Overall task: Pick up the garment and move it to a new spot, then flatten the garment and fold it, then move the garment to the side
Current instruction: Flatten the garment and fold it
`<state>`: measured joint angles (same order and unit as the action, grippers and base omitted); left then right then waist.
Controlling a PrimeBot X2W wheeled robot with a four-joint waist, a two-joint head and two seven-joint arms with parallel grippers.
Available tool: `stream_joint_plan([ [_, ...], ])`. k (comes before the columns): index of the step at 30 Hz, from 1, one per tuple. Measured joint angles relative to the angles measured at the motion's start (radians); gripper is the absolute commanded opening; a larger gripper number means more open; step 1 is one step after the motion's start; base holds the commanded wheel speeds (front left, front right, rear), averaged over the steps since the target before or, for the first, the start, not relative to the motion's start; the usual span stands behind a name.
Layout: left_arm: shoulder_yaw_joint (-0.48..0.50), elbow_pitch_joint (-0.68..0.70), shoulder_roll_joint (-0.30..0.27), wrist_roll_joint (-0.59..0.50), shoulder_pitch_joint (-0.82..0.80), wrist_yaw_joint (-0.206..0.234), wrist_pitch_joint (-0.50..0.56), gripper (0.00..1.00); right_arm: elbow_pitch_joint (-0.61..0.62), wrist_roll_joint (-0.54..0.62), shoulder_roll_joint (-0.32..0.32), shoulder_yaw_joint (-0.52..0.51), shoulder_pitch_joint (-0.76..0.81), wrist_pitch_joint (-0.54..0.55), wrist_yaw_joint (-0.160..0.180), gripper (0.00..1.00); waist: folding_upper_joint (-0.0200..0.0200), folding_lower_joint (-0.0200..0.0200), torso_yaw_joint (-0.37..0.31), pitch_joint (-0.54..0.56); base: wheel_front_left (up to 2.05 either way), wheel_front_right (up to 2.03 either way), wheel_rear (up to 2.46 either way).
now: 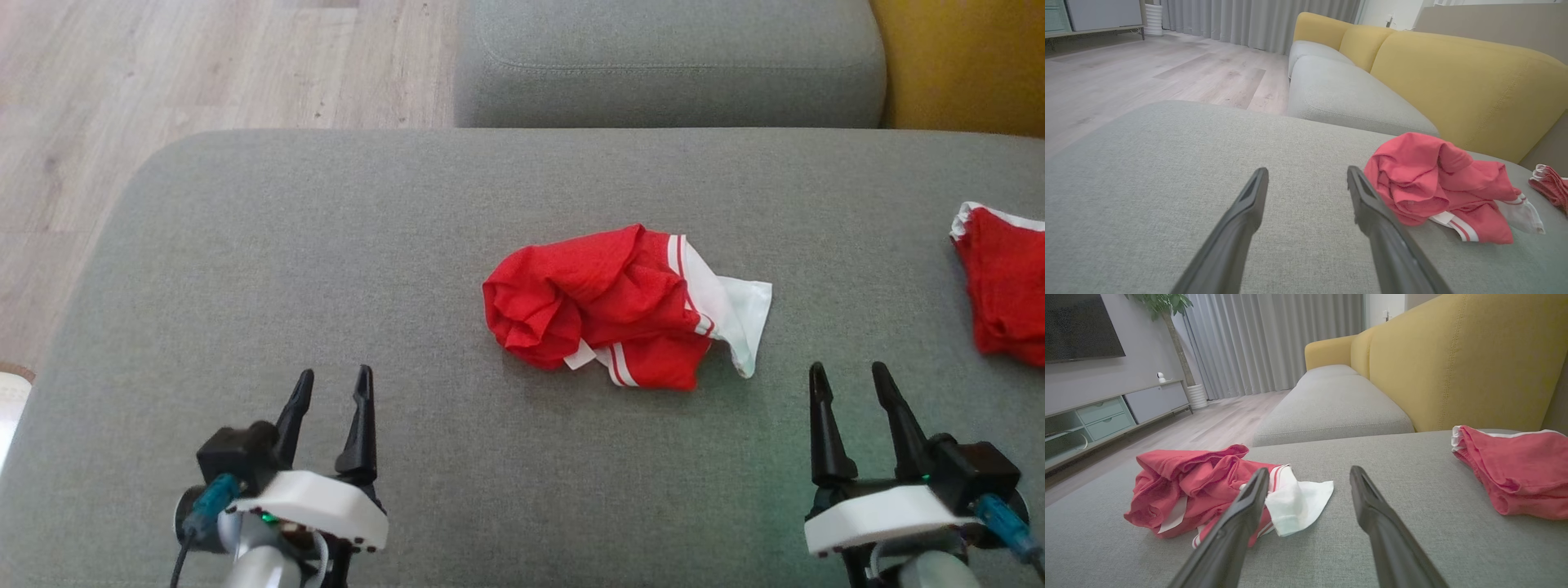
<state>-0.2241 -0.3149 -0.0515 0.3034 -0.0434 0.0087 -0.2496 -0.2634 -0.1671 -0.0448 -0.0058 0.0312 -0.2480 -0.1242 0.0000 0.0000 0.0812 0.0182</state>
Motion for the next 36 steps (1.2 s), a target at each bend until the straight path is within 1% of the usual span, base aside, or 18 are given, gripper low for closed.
stream_joint_plan([
  [4,-0.033,0.009,0.0,0.0,-0.003,-0.001,0.0,1.0,0.007,0.001,0.0,0.0,0.0,0.0,0.0,1.0,0.0,0.0,-0.007,-0.01,0.0,0.0,0.0],
  [7,-0.085,0.013,0.001,-0.004,-0.027,-0.009,0.0,1.0,0.013,0.001,0.0,0.0,-0.002,0.0,0.0,1.0,0.0,0.0,-0.016,-0.02,0.0,0.0,0.0],
  [9,-0.146,0.013,0.0,-0.002,-0.065,-0.011,0.0,1.0,0.02,0.002,0.0,0.001,-0.007,0.0,0.0,1.0,0.0,0.0,-0.022,-0.031,0.0,0.0,0.0],
  [10,-0.184,0.011,0.0,0.001,-0.09,-0.017,0.0,1.0,0.021,0.005,0.0,0.002,-0.011,0.0,0.0,1.0,0.0,0.0,-0.028,-0.038,0.0,0.0,0.0],
  [13,-0.303,0.006,0.003,0.021,-0.171,-0.015,0.0,1.0,0.024,0.01,0.0,0.012,-0.035,0.0,0.0,1.0,0.0,0.0,-0.049,-0.059,0.0,0.0,0.0],
  [17,-0.412,-0.041,0.003,0.066,-0.286,0.015,0.0,1.0,0.024,0.01,0.0,0.031,-0.061,0.0,0.0,1.0,0.0,0.0001,-0.086,-0.088,0.0,0.0,0.0],
  [22,-0.478,-0.183,0.003,0.091,-0.439,0.046,0.006,1.0,0.026,0.01,0.0,0.044,-0.085,0.0,0.0,1.0,0.0,0.0002,-0.142,-0.13,0.0,0.0,0.0],
  [24,-0.497,-0.243,0.005,0.103,-0.484,0.054,0.01,1.0,0.026,0.01,0.0,0.045,-0.095,0.0,0.0,1.0,0.0,0.0002,-0.164,-0.148,0.0,0.0,0.0],
  [25,-0.497,-0.243,0.005,0.103,-0.484,0.054,0.01,1.0,0.026,0.01,0.0,0.045,-0.095,0.0,0.0,1.0,0.0,0.0002,-0.164,-0.148,0.0,0.0,0.0],
  [27,-0.509,-0.302,0.006,0.116,-0.517,0.068,0.01,1.0,0.026,0.01,0.0,0.046,-0.104,0.0,0.0,1.0,0.0,0.0002,-0.184,-0.166,0.0,0.0,0.0],
  [31,-0.516,-0.38,0.006,0.143,-0.554,0.107,0.009,1.0,0.026,0.01,0.0,0.044,-0.109,0.0,0.0,1.0,0.0,0.0002,-0.211,-0.194,0.0,0.0,0.0],
  [36,-0.553,-0.435,0.009,0.158,-0.582,0.155,0.001,1.0,0.026,0.01,0.0,0.042,-0.11,0.0,0.0,1.0,0.0,0.0001,-0.214,-0.207,0.0,0.0,0.0],
])
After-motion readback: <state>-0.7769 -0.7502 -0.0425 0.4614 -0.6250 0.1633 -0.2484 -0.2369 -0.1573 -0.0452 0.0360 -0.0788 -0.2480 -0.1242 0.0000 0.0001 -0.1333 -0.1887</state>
